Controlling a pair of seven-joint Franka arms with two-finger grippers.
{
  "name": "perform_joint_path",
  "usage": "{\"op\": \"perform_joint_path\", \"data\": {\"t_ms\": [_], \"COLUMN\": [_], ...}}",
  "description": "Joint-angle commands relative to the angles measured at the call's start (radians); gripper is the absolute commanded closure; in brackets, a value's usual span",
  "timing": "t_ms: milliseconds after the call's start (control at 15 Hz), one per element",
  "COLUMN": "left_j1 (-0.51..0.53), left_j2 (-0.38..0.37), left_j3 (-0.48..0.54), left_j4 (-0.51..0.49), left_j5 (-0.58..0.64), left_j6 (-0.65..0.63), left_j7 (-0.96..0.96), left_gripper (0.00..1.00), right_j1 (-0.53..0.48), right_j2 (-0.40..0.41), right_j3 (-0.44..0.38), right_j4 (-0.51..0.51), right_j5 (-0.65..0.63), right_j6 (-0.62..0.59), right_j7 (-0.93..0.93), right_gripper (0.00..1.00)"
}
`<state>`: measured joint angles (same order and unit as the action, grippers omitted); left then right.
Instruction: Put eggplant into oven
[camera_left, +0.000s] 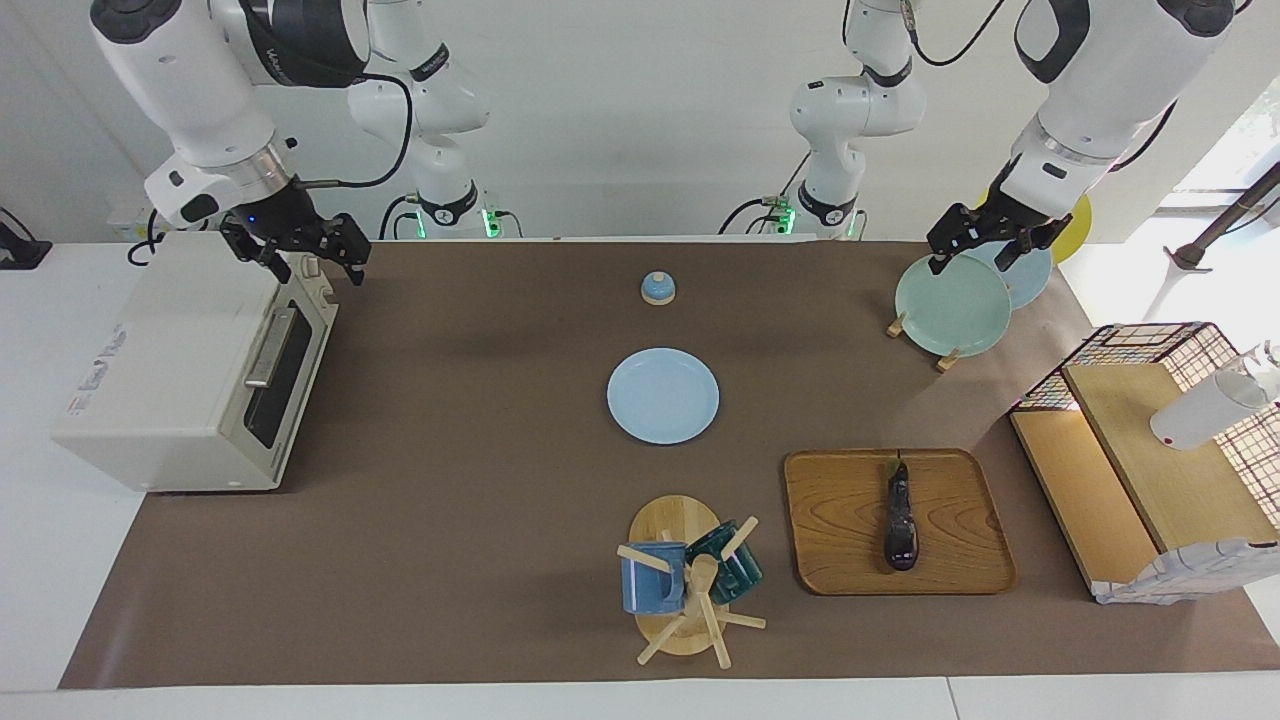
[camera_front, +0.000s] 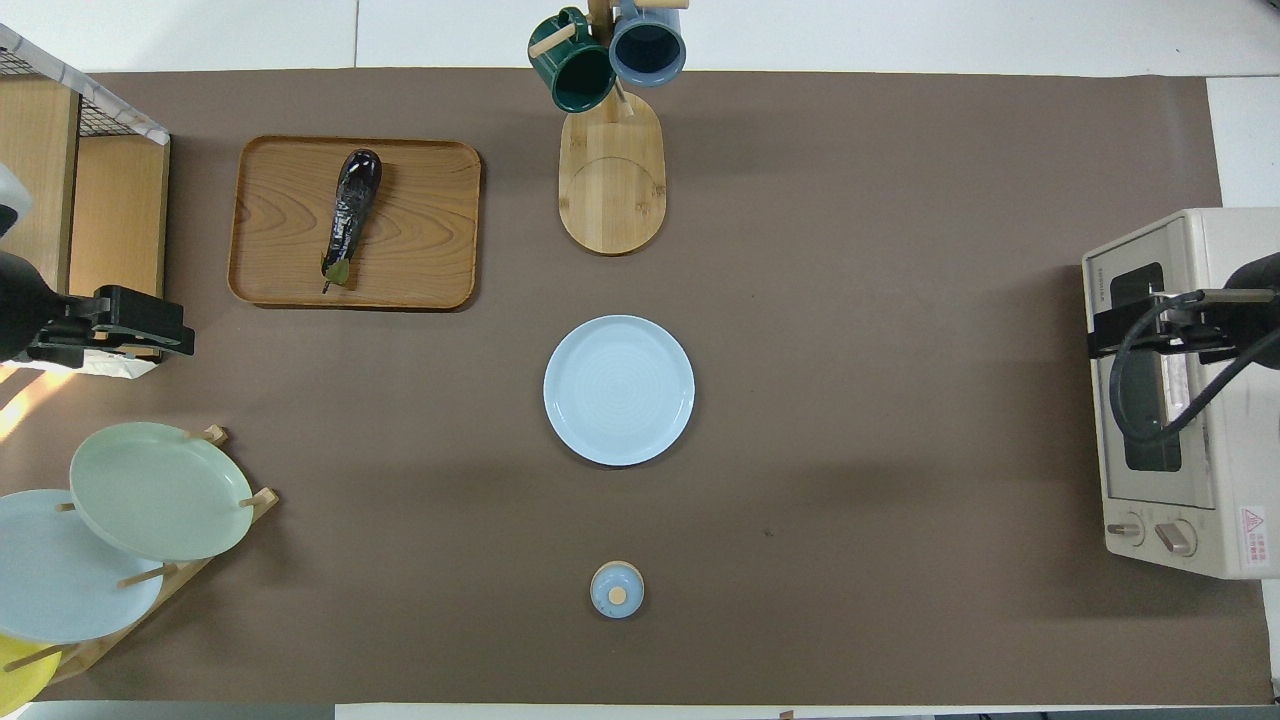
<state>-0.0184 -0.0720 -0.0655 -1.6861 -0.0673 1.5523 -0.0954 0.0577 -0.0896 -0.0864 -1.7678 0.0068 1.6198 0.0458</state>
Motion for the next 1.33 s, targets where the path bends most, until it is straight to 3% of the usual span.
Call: {"op": "perform_joint_path", "data": {"t_ms": [0, 533, 800, 1067, 1267], "left_j1": [-0.002, 0.001, 0.003, -0.003, -0.003], "left_j2": [-0.028, -0.028, -0.003, 0.157, 0.372], "left_j3": [-0.002, -0.004, -0.002, -0.005, -0.005], "left_j4": [-0.040, -0.043, -0.044, 0.041, 0.184], "left_j5": [0.020, 0.018, 0.033, 0.073, 0.072], "left_j6": [0.023, 0.046, 0.144, 0.219, 0.256], "left_j7": [0.011, -0.003, 0.008, 0.009, 0.009], "left_gripper": [0.00, 0.00, 0.00, 0.00, 0.00], "right_j1": [-0.007, -0.007, -0.007, -0.007, -0.007], "right_j2": [-0.009, -0.009, -0.009, -0.009, -0.009], "right_j3": [0.001, 0.001, 0.001, 0.001, 0.001], "right_j4": [-0.009, -0.009, -0.009, -0.009, -0.009], "right_j5": [0.024, 0.024, 0.024, 0.024, 0.024], "right_j6": [0.011, 0.011, 0.011, 0.011, 0.011], "right_j7": [-0.021, -0.021, -0.021, -0.021, -0.021], "right_gripper": [0.00, 0.00, 0.00, 0.00, 0.00]}}
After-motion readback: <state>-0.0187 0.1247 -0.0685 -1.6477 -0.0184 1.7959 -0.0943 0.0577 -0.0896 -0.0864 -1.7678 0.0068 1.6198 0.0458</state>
